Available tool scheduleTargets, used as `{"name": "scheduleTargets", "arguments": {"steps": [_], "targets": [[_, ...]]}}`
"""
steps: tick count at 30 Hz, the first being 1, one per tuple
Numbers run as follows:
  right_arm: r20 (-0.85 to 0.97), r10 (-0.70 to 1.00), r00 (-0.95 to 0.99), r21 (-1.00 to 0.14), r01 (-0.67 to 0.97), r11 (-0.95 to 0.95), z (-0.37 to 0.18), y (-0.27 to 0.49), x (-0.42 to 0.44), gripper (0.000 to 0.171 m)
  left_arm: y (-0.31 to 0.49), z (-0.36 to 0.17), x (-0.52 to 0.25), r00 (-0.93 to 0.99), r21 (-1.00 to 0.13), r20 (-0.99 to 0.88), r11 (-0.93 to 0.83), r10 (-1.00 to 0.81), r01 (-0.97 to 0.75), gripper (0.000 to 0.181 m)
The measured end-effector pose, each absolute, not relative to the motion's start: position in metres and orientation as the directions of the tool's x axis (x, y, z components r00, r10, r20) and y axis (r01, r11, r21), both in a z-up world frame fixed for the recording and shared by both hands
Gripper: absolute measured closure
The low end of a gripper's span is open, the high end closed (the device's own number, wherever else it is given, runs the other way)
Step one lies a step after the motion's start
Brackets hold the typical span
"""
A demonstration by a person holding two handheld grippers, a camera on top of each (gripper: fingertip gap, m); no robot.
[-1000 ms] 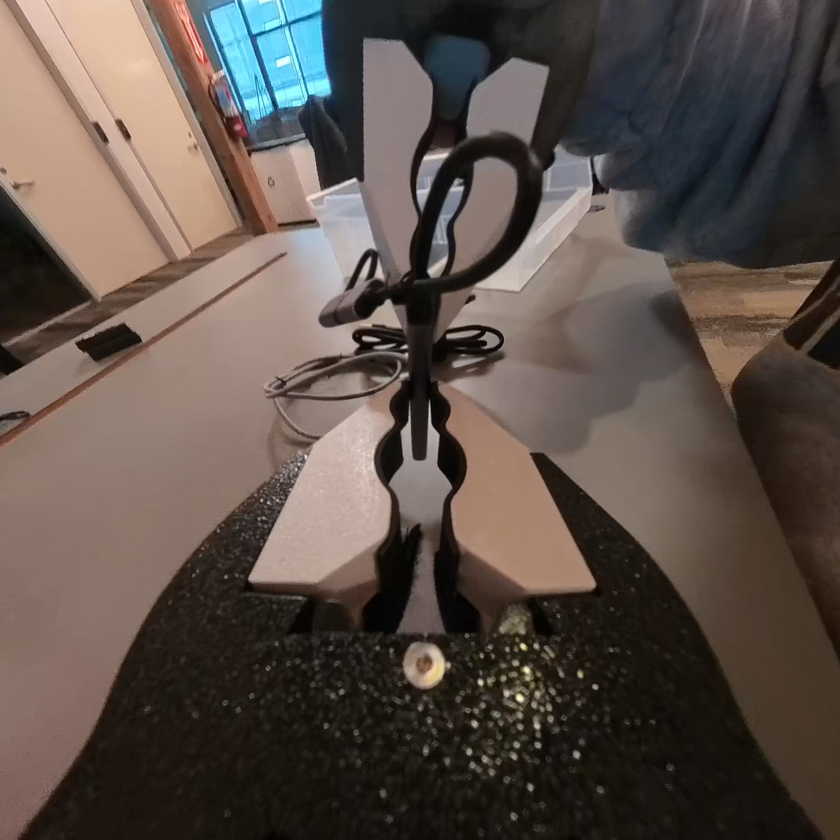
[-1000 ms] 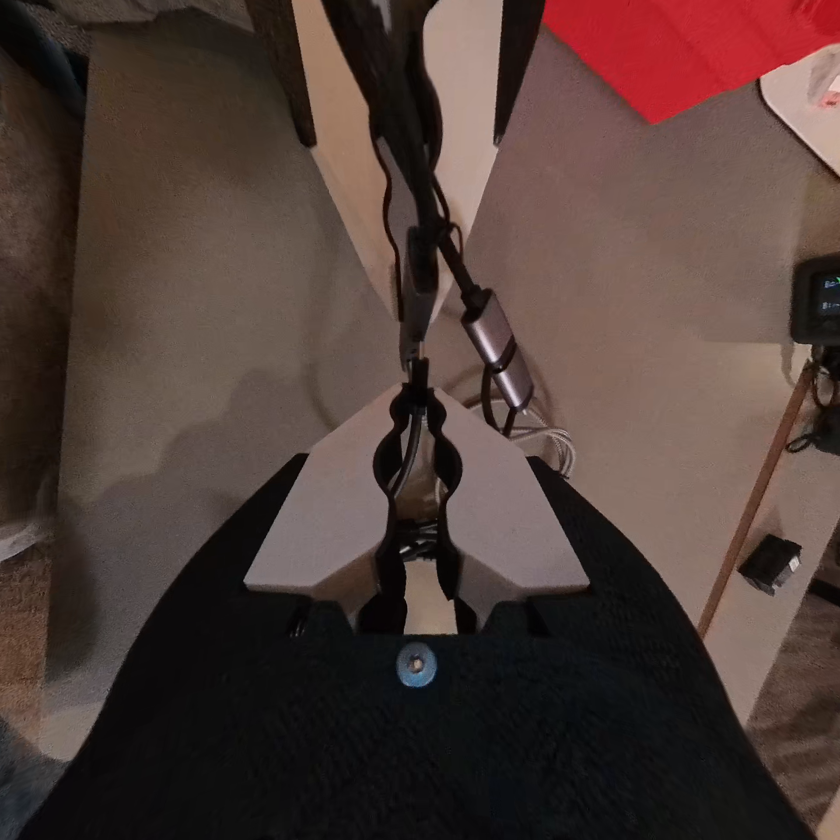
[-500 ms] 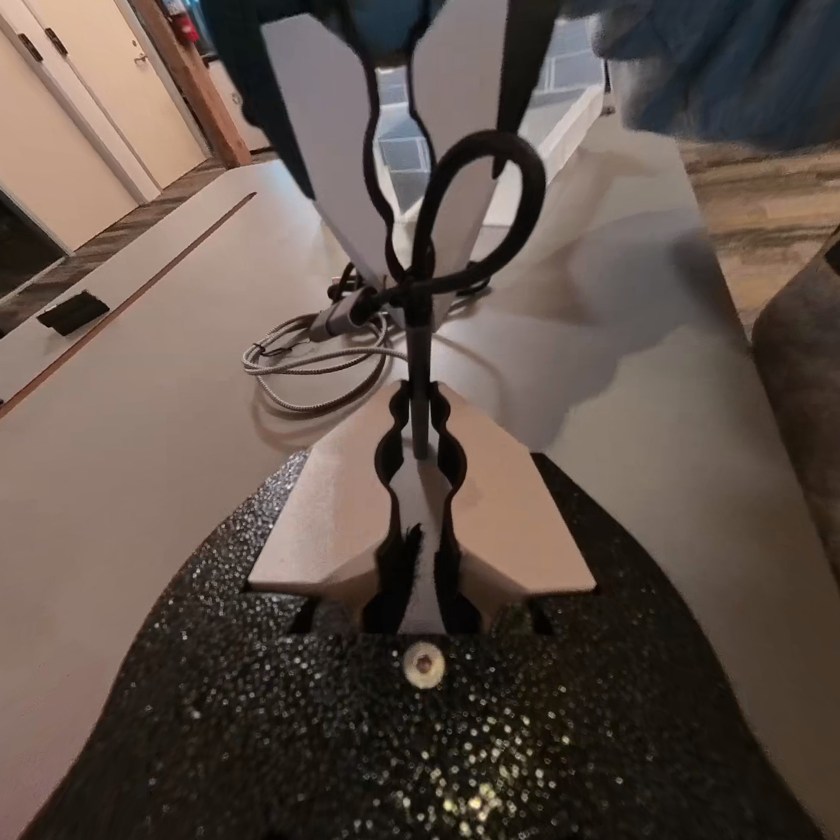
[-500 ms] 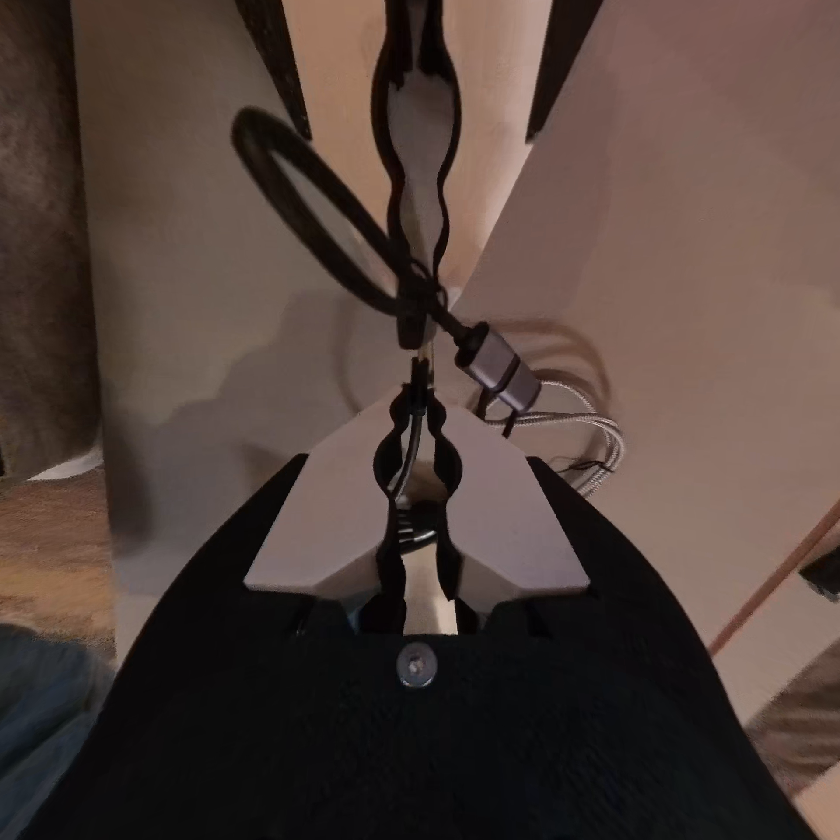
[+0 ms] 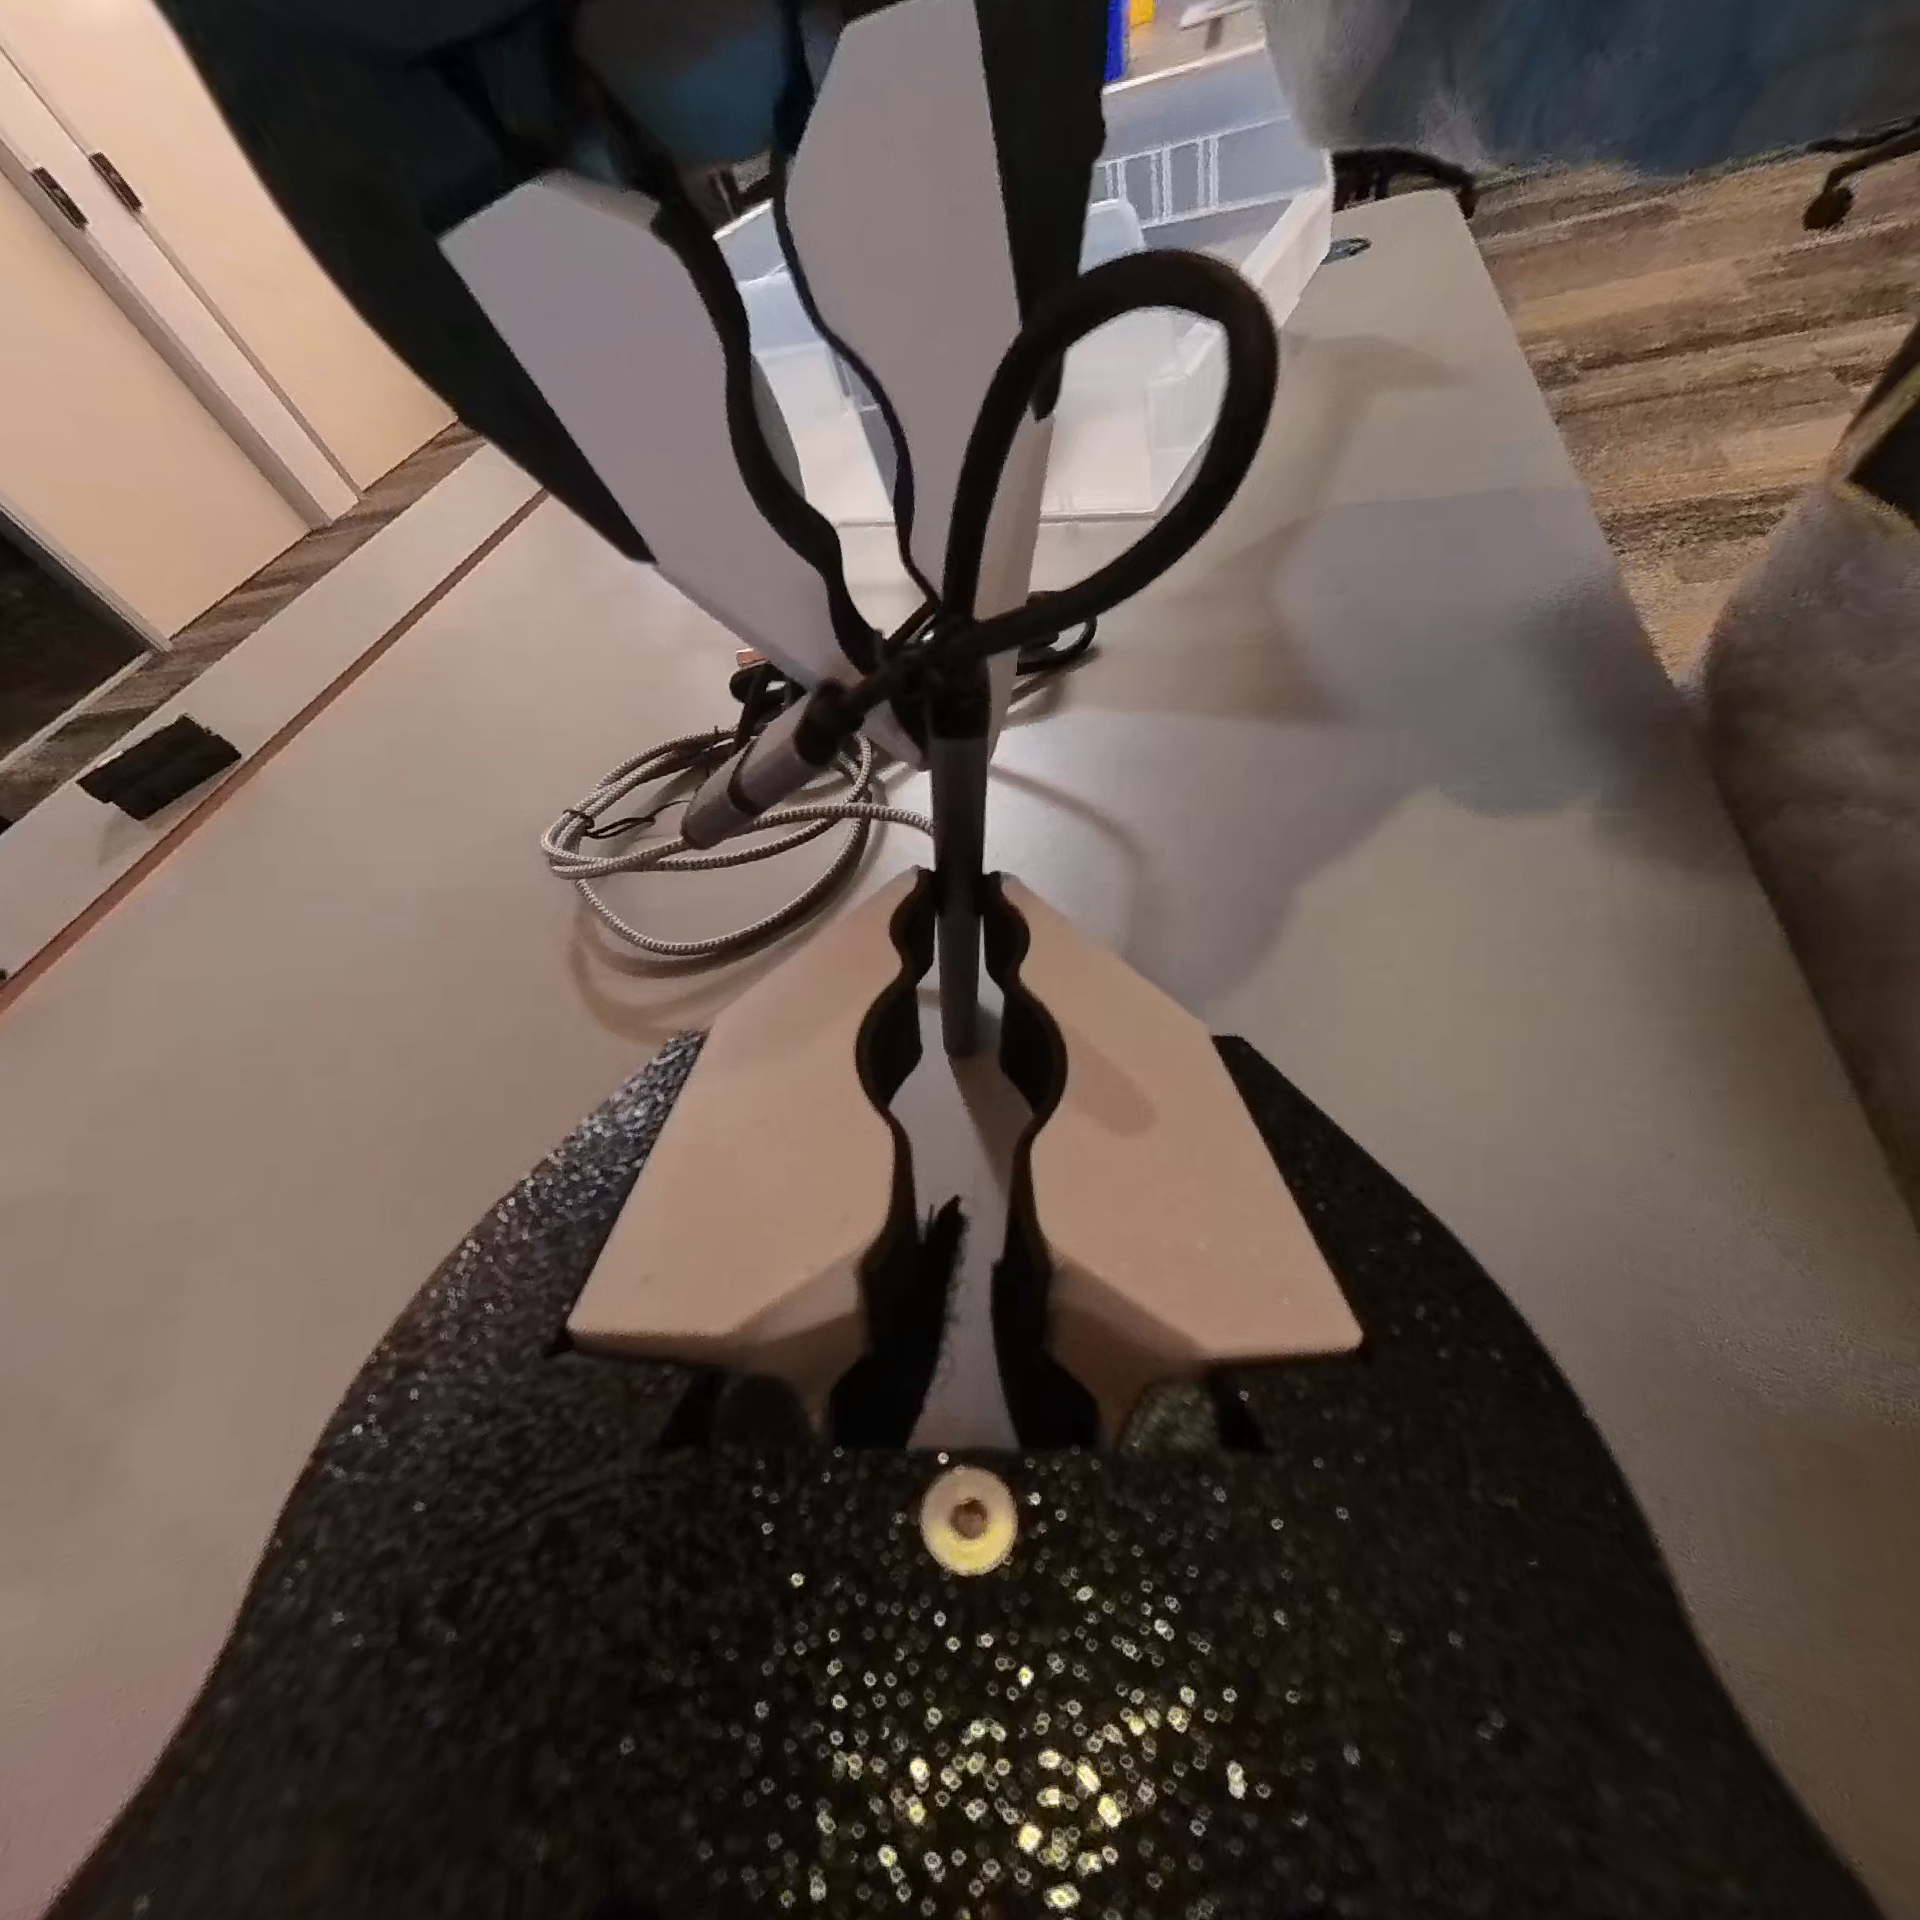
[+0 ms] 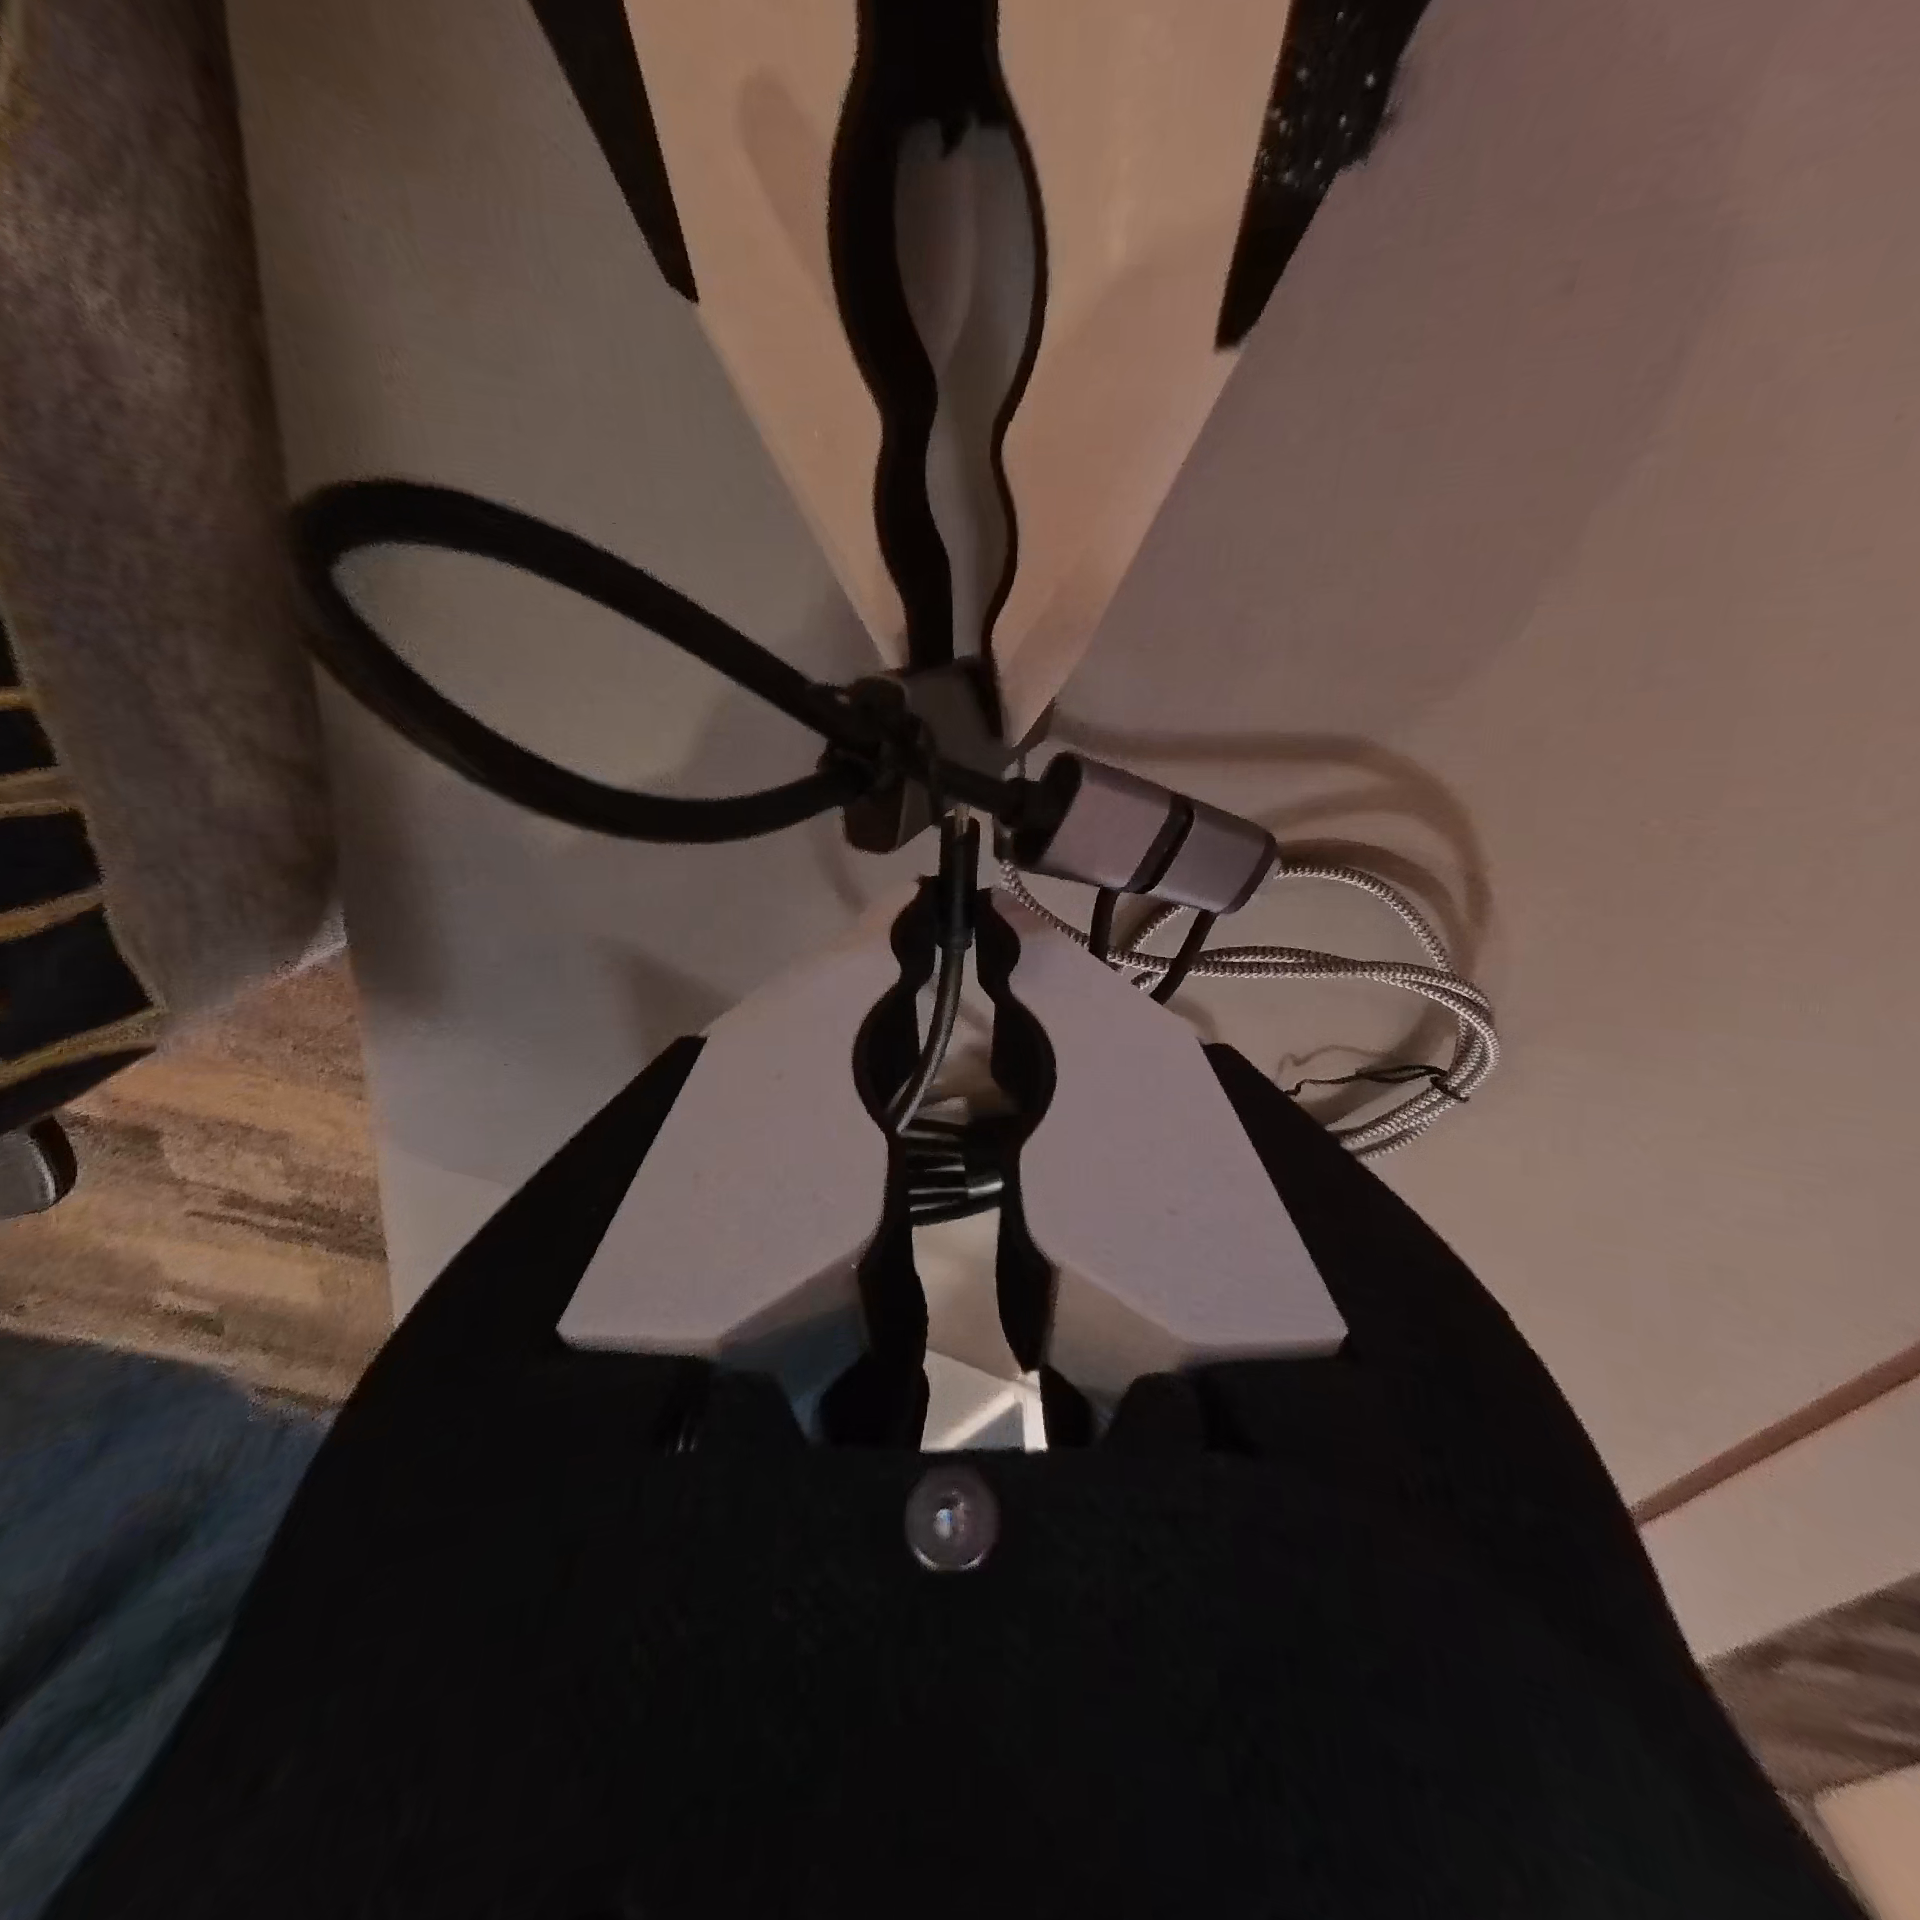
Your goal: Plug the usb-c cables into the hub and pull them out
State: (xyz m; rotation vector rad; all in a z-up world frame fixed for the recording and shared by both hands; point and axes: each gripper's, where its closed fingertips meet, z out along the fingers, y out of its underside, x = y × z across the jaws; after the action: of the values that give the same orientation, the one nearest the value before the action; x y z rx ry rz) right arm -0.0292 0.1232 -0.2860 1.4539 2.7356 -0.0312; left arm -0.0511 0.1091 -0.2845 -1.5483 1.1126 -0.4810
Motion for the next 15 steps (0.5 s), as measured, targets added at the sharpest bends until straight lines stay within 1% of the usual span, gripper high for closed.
{"name": "scheduleTargets", "arguments": {"steps": [7,15], "targets": [[-0.049,0.83,-0.556,0.058,0.828,0.558,-0.2868,0.123,-0.0294,0.166,0.1091,-0.2846,-0.0513,0.47,-0.923,-0.234,0.044,-0.851,-0.381,0.175],[-0.028,0.833,-0.552,0.058,0.831,0.553,-0.2886,0.1232,-0.0304,0.166,0.1097,-0.2846,-0.0518,0.472,-0.926,-0.221,0.033,-0.853,-0.375,0.175]]}}
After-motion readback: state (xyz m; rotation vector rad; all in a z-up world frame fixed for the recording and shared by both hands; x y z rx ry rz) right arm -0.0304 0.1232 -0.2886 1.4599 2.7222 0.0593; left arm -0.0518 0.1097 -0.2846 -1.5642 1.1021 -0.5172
